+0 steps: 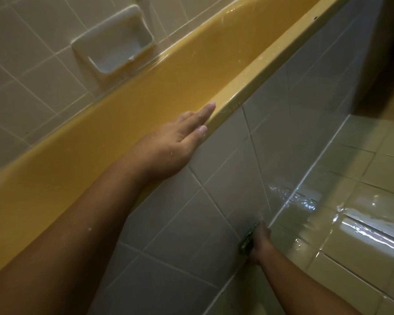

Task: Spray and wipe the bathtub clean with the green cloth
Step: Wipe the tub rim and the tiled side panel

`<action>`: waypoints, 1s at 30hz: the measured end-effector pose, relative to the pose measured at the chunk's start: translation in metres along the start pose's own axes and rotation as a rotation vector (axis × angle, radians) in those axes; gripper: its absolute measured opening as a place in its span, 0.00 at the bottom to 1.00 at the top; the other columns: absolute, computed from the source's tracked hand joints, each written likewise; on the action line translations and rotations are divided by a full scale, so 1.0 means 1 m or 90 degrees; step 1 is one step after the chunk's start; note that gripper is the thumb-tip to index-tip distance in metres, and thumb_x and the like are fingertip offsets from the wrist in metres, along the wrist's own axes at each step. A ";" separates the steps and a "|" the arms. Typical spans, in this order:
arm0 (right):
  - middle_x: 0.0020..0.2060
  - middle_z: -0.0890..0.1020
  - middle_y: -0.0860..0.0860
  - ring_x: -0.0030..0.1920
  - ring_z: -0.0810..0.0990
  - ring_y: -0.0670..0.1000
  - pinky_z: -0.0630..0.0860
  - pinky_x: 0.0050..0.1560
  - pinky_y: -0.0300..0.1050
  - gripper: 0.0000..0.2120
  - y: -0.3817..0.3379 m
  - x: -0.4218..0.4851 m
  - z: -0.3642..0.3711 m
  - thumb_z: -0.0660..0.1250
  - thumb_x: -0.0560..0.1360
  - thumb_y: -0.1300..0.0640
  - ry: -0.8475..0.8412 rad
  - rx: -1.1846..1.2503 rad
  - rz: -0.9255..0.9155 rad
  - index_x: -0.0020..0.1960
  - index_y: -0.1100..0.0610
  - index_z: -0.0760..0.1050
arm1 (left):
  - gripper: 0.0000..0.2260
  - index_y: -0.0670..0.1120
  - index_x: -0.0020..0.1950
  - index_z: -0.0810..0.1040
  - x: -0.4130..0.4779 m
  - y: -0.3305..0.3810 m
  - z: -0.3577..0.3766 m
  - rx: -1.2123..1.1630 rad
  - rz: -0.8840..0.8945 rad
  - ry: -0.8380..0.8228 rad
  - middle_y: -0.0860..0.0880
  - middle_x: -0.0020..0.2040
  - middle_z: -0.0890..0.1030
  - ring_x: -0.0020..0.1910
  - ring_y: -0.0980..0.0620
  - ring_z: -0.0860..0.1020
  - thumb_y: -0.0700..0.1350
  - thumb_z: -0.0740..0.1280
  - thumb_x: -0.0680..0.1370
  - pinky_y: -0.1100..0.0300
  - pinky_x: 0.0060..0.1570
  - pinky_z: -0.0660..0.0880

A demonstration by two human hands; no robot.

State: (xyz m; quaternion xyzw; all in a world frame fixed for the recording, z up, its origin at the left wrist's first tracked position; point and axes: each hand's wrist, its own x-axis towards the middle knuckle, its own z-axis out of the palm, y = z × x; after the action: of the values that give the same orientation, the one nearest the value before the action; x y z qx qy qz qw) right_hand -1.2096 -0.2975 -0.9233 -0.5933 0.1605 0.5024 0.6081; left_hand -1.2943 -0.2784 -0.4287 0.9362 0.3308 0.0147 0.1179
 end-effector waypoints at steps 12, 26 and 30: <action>0.83 0.52 0.61 0.81 0.53 0.60 0.50 0.79 0.57 0.35 -0.159 -0.286 0.067 0.44 0.83 0.34 0.069 -0.171 -0.749 0.84 0.51 0.52 | 0.25 0.70 0.81 0.54 0.004 0.009 0.000 -0.025 -0.026 0.012 0.56 0.84 0.59 0.82 0.59 0.53 0.61 0.52 0.83 0.52 0.81 0.52; 0.84 0.51 0.58 0.83 0.50 0.58 0.49 0.81 0.56 0.33 -0.095 -0.152 0.020 0.49 0.85 0.40 0.049 -0.237 -0.568 0.84 0.53 0.49 | 0.25 0.77 0.77 0.49 0.016 0.014 0.002 -0.006 -0.043 0.001 0.53 0.85 0.56 0.83 0.54 0.53 0.64 0.47 0.80 0.43 0.81 0.53; 0.84 0.53 0.57 0.83 0.51 0.59 0.51 0.81 0.57 0.33 -0.049 -0.087 -0.005 0.52 0.86 0.41 0.001 -0.211 -0.194 0.85 0.56 0.49 | 0.25 0.78 0.77 0.49 0.023 0.015 0.003 -0.004 -0.041 0.000 0.54 0.85 0.56 0.83 0.54 0.53 0.65 0.47 0.79 0.43 0.81 0.52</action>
State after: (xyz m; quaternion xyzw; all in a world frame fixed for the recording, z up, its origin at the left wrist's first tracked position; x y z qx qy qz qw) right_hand -1.2067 -0.3286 -0.8284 -0.7028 -0.0152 0.4240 0.5710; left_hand -1.2668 -0.2766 -0.4294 0.9246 0.3609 0.0123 0.1213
